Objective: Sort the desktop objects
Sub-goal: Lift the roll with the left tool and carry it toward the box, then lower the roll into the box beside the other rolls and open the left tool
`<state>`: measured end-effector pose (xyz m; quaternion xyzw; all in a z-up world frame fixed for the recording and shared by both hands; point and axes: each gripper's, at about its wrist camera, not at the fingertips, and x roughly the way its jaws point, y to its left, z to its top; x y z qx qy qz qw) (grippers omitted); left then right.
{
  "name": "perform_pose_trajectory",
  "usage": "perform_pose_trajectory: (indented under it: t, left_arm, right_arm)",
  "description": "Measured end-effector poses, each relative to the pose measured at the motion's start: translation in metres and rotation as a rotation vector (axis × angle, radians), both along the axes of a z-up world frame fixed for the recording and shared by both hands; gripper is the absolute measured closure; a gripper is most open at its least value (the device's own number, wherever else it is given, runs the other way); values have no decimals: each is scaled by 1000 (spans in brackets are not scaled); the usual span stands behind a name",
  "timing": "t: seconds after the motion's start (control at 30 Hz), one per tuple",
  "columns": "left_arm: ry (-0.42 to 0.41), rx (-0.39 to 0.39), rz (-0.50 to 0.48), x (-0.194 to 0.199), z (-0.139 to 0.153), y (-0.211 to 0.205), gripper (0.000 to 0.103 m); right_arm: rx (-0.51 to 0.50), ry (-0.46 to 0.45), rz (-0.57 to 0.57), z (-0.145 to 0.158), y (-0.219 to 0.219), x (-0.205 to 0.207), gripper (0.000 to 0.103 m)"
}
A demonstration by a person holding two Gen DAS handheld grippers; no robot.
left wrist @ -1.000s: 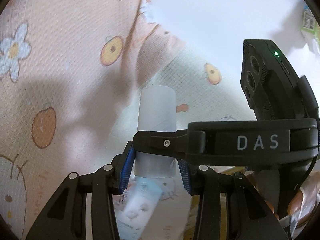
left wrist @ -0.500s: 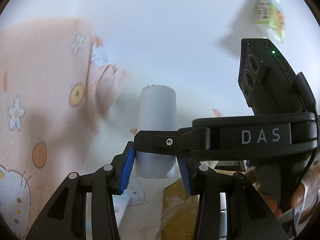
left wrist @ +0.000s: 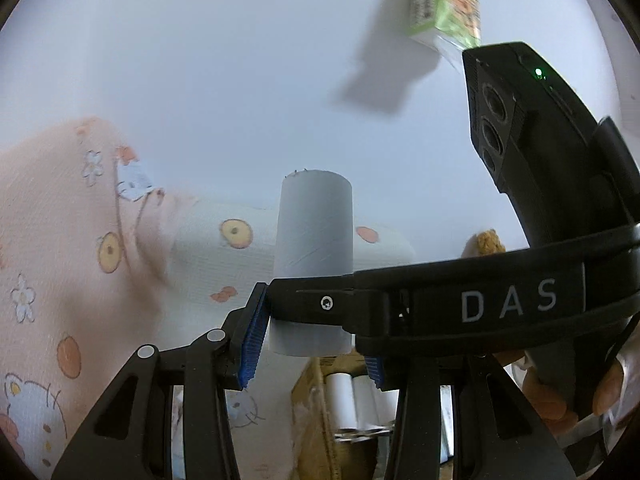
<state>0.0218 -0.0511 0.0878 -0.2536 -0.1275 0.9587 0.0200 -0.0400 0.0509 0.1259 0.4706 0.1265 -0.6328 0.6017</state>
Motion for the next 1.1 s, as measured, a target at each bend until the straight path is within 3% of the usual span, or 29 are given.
perform_pose_trajectory:
  t: [0.2, 0.77, 1.1]
  left_arm:
    - [-40, 6, -48, -22, -6, 31, 57]
    - [-311, -2, -156, -82, -89, 95, 57]
    - [-403, -19, -195, -93, -107, 125, 57]
  right_arm:
    - [-6, -4, -41, -5, 23, -26, 56]
    - [110, -244, -151, -108, 64, -100, 56]
    - [158, -354, -188, -149, 85, -124, 55]
